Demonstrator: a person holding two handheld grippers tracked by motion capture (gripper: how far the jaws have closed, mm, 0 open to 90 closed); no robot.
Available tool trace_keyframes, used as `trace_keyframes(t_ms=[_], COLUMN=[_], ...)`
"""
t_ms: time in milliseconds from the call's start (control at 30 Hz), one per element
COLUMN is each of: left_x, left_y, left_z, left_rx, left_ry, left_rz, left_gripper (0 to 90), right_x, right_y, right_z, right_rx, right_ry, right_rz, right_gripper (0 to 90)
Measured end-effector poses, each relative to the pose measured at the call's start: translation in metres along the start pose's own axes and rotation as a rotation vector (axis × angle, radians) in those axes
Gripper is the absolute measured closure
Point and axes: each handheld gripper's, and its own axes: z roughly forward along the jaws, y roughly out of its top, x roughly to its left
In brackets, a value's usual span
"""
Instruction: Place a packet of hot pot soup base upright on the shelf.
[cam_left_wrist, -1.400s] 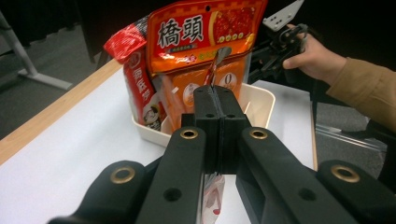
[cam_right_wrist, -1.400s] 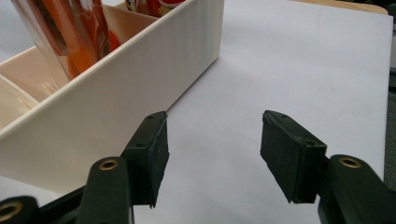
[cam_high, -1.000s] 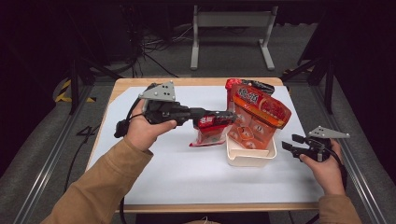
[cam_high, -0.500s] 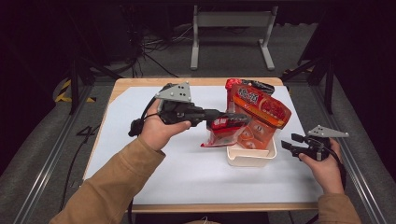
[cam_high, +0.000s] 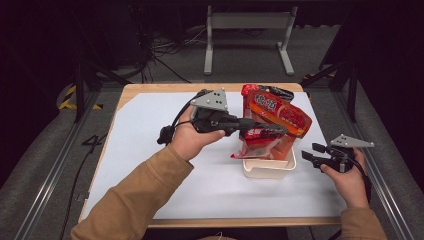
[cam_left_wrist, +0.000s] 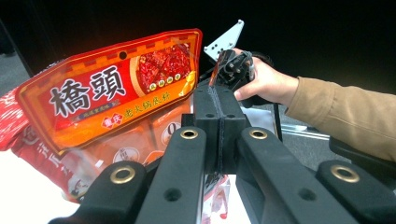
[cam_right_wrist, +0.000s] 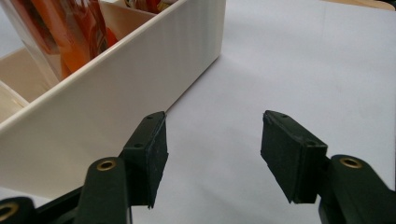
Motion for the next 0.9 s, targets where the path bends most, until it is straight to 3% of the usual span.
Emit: trace_keyframes(t_ms=[633, 900], left_x=[0.004, 0.004], left_y=[-0.005, -0.011], left_z=[0.037, 0.052], left_rx=[-0.049, -0.048], left_ry=[-0.038, -0.042], left_rz=[0.002, 0.007], left_gripper=[90.0, 90.0], right_x=[-0.002, -0.003], right_y=[-0.001, 0.000], right_z=[-0.002, -0.002], right_rx=[-0.016, -0.021], right_ry=[-0.001, 0.002], right_rz=[0.007, 0.010], right_gripper=[42.4, 42.5])
